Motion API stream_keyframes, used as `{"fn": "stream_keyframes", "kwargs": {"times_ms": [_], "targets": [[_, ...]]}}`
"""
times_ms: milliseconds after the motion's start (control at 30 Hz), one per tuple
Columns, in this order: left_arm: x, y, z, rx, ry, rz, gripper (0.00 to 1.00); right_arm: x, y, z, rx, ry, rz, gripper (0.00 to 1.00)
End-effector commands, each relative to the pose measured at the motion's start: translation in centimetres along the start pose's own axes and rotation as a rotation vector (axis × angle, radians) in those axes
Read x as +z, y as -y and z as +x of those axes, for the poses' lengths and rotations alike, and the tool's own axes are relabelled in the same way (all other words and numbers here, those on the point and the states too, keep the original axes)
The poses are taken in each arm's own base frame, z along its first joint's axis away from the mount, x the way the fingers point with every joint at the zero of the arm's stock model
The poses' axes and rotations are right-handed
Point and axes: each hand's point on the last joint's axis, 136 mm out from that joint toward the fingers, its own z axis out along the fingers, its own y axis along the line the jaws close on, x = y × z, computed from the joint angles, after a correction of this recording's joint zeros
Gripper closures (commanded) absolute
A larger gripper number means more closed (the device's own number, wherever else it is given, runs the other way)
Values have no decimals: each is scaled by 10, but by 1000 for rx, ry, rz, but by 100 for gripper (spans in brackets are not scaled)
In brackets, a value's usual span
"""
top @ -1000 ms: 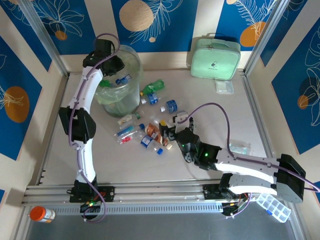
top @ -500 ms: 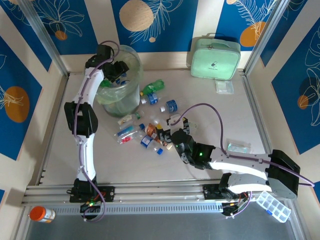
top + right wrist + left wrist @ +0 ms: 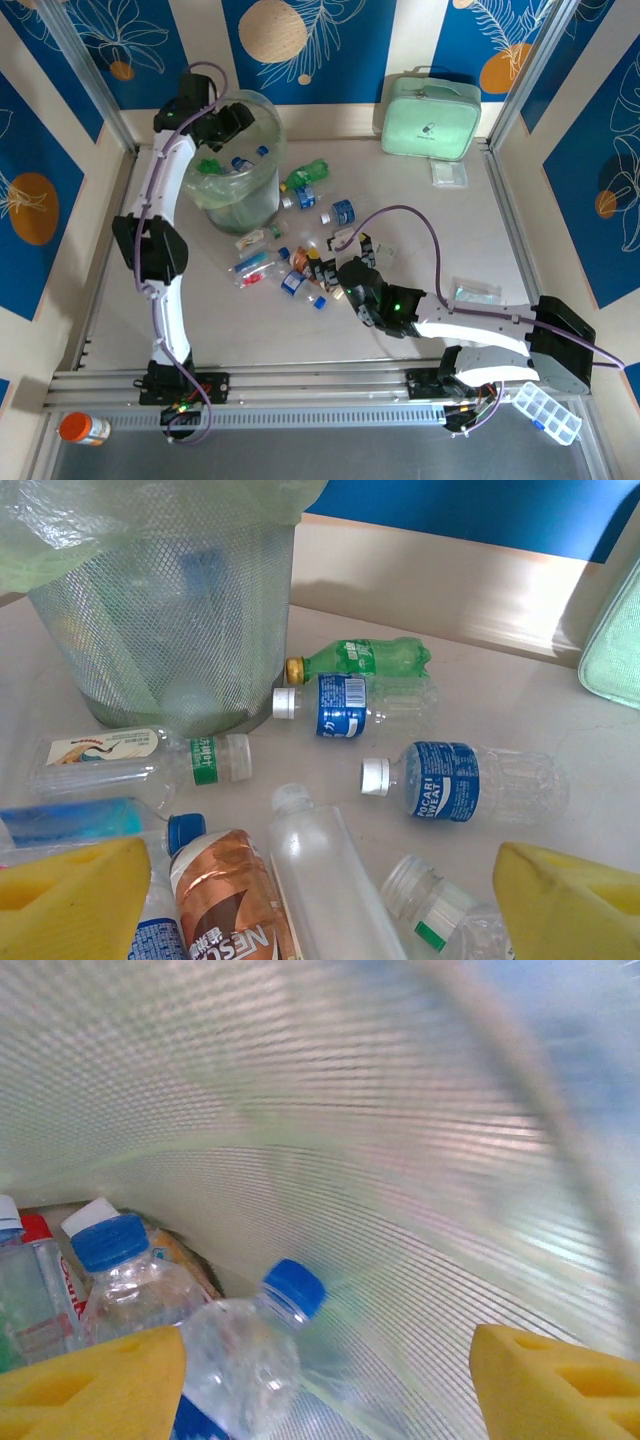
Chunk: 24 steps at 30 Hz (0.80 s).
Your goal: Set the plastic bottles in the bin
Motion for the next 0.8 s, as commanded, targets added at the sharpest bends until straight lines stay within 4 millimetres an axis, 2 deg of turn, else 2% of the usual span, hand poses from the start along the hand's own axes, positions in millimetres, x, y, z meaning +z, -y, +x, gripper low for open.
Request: {"fn": "stream_keyframes", "kwargs": {"times_ms": [0,133,300,400,467,533,600,767], "targets": [[-63,31,-8,73,74,53,26,-2,1,-19,48,46,8,10],[-104,46,7,143,140,35,27,-3,2,-18,64,36,-12,11],[-143,51,45,174,205,18,29,-3,-3,-16,49,16,-63,13],[-164,57,81,204,234,41,30,-4,-10,-14,44,6,-114,15],[-173,59,113,256,233,49,31,-5,-13,-13,44,-2,-143,16],[-179,56,142,299,222,59,31,-3,-12,-11,52,-20,-150,17],[-175,42,172,310,201,55,32,-1,-10,-8,62,-38,-154,19],[-150,6,239,342,123,47,32,5,-7,-2,58,-73,-157,25]]}}
